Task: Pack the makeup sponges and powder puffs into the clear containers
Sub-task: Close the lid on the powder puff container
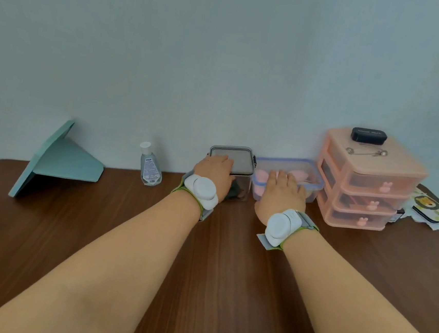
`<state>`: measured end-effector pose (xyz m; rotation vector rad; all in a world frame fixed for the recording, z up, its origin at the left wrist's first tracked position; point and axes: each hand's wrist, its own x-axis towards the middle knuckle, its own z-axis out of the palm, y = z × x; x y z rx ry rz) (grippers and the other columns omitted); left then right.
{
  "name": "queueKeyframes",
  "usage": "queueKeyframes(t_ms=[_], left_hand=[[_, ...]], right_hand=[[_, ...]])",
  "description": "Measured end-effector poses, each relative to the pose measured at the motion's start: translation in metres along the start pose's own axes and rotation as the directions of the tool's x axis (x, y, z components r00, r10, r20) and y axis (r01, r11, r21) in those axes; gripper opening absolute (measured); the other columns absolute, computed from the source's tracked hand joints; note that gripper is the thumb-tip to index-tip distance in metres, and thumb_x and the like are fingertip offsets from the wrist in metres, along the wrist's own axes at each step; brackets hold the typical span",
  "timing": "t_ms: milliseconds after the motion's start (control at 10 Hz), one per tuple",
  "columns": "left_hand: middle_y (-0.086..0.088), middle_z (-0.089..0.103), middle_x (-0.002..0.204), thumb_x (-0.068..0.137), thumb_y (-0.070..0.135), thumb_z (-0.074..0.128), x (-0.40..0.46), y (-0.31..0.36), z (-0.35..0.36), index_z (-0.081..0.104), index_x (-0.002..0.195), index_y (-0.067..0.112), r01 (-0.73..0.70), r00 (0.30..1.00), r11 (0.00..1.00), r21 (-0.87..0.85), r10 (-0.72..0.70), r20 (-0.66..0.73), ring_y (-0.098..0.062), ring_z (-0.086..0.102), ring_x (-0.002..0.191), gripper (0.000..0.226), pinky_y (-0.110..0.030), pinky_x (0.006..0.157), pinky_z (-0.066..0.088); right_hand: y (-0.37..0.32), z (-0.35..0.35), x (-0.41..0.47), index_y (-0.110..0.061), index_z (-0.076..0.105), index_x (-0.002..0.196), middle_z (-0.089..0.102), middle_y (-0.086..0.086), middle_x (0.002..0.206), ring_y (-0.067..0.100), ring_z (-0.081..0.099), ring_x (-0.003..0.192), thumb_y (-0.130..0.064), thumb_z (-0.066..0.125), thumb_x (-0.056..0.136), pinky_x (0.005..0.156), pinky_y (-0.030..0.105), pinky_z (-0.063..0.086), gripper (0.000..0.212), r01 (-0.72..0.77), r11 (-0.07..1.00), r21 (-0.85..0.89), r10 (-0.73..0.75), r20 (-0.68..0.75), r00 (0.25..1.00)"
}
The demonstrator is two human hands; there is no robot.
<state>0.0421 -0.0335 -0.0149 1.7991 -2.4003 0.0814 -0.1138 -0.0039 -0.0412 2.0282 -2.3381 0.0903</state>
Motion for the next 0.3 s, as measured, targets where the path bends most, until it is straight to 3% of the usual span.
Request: queueKeyframes(t_ms=[100,200,300], left_hand=[[-0.007,0.027,0.160,0.103,0.031,0.034,-0.005,0.006,0.010,0.027,0.151,0.012,0.018,0.999,0.993,0.113,-0.014,-0.036,-0.025,0.025,0.147,0.052,-0.048,0.120,0.000],[-0.008,0.016,0.163,0.100,0.031,0.036,-0.009,0.012,0.018,0.013,0.155,0.010,0.061,0.998,0.992,0.110,-0.060,-0.017,-0.027,0.009,0.151,0.064,-0.051,0.119,-0.008],[-0.006,0.003,0.165,0.093,0.034,0.045,-0.012,0.014,0.007,-0.001,0.156,0.014,0.057,0.998,0.993,0.105,-0.056,-0.016,-0.029,-0.004,0.151,0.081,-0.052,0.119,-0.011]], right_hand=[[0.000,-0.004,0.000,-0.013,0.008,0.154,0.013,0.007,0.160,0.028,0.010,0.146,-0.037,0.049,0.092,0.115,0.048,0.018,0.078,-0.009,1.000,0.001,0.009,0.017,1.000],[0.002,-0.008,-0.003,-0.012,0.005,0.154,0.009,0.005,0.161,0.026,0.008,0.147,-0.035,0.050,0.091,0.116,0.047,0.015,0.080,-0.004,0.998,0.056,0.002,0.040,0.999],[0.012,-0.017,-0.011,-0.013,0.015,0.153,0.008,0.006,0.161,0.027,0.009,0.147,-0.036,0.054,0.089,0.115,0.045,0.018,0.078,0.022,0.995,0.100,-0.022,-0.001,1.000]])
